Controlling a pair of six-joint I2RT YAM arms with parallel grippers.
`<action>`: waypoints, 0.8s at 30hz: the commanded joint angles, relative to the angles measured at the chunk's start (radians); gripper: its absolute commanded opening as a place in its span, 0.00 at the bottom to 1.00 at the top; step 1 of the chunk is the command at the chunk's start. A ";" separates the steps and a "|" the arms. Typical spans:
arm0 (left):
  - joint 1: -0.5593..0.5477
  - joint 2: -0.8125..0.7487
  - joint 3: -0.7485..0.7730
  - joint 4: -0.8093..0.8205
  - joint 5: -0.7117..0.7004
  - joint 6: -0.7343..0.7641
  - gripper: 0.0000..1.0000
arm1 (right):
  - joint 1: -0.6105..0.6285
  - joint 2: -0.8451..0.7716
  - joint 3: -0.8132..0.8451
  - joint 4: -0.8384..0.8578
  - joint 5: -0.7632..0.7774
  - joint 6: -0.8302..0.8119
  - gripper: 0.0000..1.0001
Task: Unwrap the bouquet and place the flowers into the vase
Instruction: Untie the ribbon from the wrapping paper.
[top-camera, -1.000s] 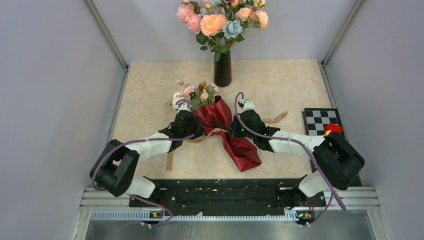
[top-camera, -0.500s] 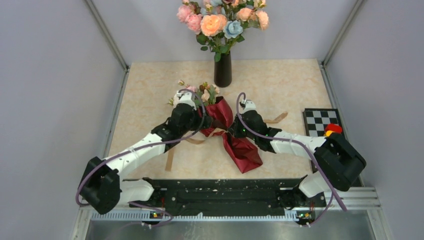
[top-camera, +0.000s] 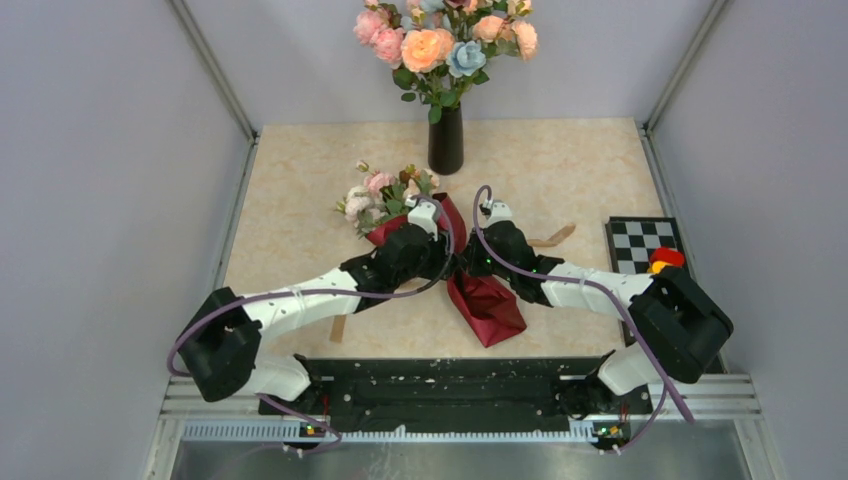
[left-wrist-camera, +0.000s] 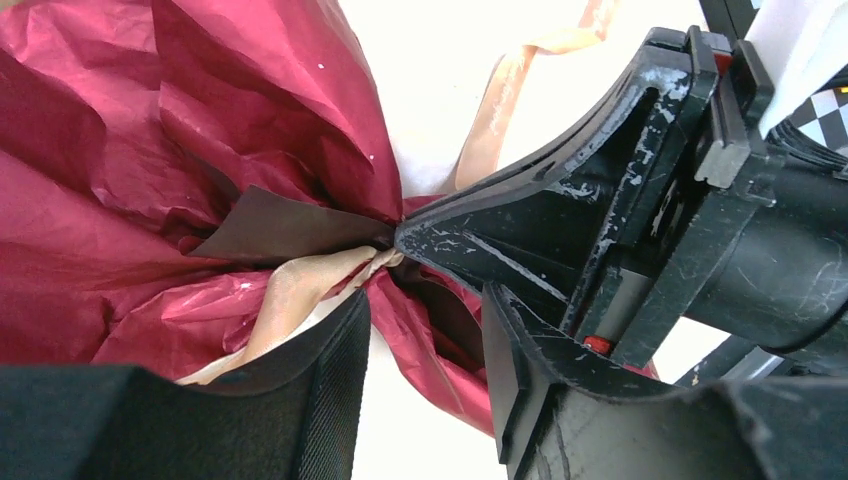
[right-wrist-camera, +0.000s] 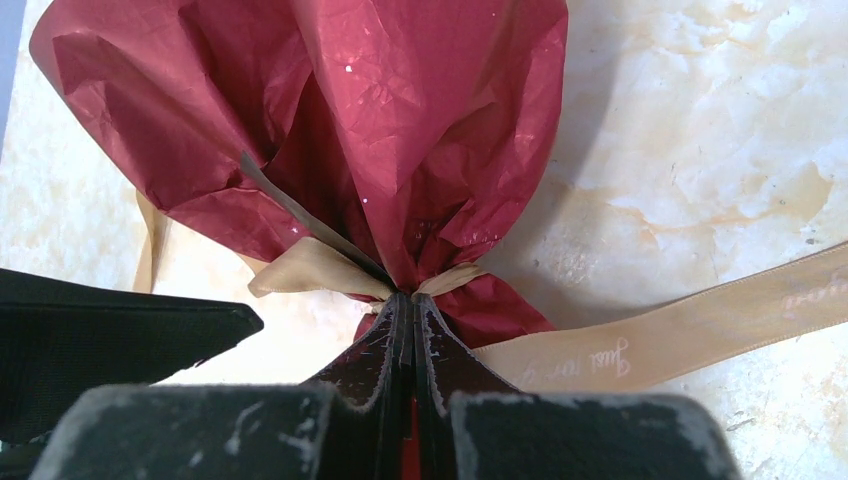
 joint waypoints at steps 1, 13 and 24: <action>0.000 0.007 -0.028 0.150 -0.025 0.000 0.47 | -0.010 -0.037 0.006 0.035 -0.002 -0.009 0.00; 0.001 0.067 -0.079 0.222 -0.049 0.013 0.33 | -0.010 -0.033 0.010 0.030 -0.007 -0.008 0.00; 0.001 0.089 -0.093 0.217 -0.070 0.028 0.28 | -0.010 -0.027 0.015 0.030 -0.011 -0.006 0.00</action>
